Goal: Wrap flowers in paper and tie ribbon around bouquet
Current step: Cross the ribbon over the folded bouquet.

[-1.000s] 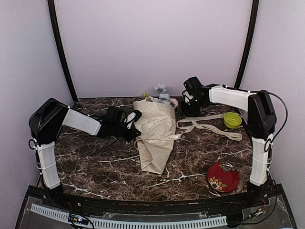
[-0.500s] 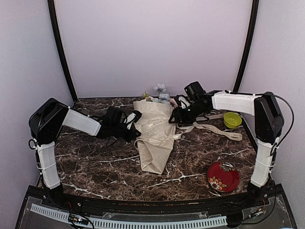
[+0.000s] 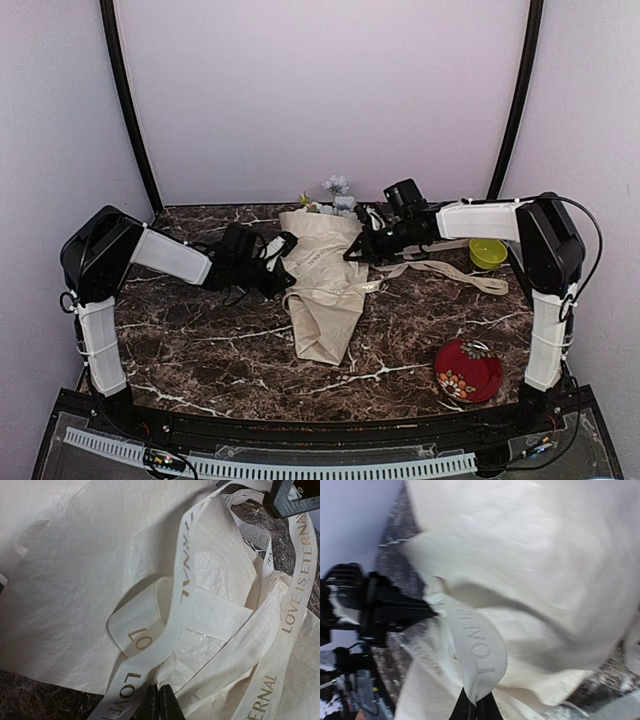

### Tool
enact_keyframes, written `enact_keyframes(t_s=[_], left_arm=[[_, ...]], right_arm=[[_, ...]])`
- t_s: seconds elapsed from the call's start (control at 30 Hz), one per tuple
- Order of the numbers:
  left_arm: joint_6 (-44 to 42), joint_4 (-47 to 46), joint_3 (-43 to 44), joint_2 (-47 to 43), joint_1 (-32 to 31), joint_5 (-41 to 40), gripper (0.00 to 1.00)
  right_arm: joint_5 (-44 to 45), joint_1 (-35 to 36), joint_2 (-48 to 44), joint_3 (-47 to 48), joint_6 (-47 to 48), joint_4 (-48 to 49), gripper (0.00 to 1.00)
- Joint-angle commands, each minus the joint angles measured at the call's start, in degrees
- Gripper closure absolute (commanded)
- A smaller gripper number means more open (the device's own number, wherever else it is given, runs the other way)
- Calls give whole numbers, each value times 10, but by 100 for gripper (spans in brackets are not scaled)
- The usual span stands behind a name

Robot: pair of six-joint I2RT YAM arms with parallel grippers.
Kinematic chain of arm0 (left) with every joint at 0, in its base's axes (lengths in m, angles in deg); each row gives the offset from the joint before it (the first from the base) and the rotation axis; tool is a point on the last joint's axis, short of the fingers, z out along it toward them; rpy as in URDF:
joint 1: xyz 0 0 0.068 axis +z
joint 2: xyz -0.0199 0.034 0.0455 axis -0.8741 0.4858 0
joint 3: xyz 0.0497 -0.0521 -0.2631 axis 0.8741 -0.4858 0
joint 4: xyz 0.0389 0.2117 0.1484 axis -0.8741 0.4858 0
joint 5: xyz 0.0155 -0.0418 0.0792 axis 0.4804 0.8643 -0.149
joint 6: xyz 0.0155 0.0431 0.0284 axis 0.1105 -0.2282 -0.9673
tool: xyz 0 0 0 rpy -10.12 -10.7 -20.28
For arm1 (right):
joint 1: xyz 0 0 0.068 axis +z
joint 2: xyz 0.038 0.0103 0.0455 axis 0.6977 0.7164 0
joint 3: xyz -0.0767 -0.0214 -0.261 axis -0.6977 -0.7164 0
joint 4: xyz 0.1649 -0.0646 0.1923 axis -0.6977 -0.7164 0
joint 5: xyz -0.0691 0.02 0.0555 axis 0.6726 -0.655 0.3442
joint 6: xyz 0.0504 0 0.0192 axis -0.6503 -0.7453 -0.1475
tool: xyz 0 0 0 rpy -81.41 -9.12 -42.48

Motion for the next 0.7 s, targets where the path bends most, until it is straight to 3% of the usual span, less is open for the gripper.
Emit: enact_keyframes(t_s=[0.0,0.07,0.17,0.3,0.43,0.67], left_arm=[[-7,-9,-13,-42,-1,12,100],[-4,-22,-23,-53,-2,17,100],[0,-41,-34,-67,-1,33,100],[-4,-47,-40,-78,-2,44,100],[-3,-75,-63,-98,-1,45,100],[-1,-131,-96,-146,-1,75,100]], right_arm=[[-223,6,-25,-22,-128,291,100],[-217,4,-16,-6,-167,335,100],[-122,2,13,26,-161,308,100],[-60,1,62,40,-205,344,100],[10,2,99,69,-191,305,100],[38,13,105,21,-157,280,100]])
